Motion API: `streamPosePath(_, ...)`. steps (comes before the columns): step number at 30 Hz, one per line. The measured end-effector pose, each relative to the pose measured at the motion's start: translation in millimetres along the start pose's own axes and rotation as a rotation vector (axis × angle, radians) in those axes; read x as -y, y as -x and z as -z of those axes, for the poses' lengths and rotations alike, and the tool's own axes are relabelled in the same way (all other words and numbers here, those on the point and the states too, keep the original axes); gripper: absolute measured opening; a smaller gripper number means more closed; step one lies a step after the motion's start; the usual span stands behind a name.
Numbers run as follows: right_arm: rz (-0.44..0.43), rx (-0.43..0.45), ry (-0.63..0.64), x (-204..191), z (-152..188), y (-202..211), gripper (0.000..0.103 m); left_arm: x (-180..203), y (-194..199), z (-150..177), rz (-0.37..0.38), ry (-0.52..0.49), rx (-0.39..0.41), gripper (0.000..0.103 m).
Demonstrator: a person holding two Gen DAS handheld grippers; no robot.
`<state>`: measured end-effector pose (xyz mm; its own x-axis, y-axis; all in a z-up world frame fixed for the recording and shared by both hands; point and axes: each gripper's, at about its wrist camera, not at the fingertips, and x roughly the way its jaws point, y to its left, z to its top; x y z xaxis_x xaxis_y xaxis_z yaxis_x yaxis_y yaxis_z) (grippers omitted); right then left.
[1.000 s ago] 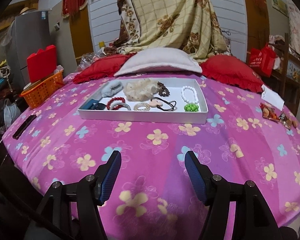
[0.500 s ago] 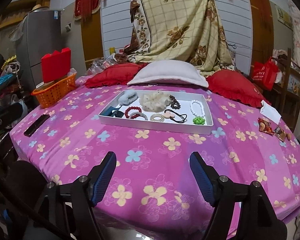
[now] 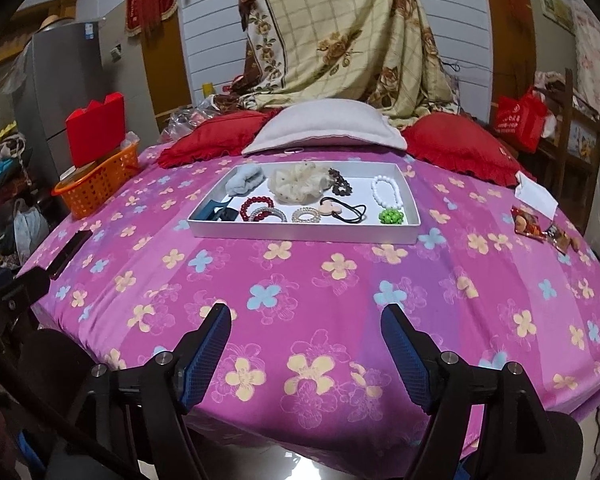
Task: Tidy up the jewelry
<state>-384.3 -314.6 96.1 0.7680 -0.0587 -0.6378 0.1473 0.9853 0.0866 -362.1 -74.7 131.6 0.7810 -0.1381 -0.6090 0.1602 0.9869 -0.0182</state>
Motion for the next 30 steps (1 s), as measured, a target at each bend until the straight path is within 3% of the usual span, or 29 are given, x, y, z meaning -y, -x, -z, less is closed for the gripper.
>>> streamPosePath(14,0.022,-0.017,-0.014,1,6,-4,0.077,6,-3,12,0.025,0.011,-0.066,0.097)
streamPosePath(30,0.032,-0.008,-0.028,4,9,-3,0.079,11,2,15,0.030,-0.004,-0.061,0.097)
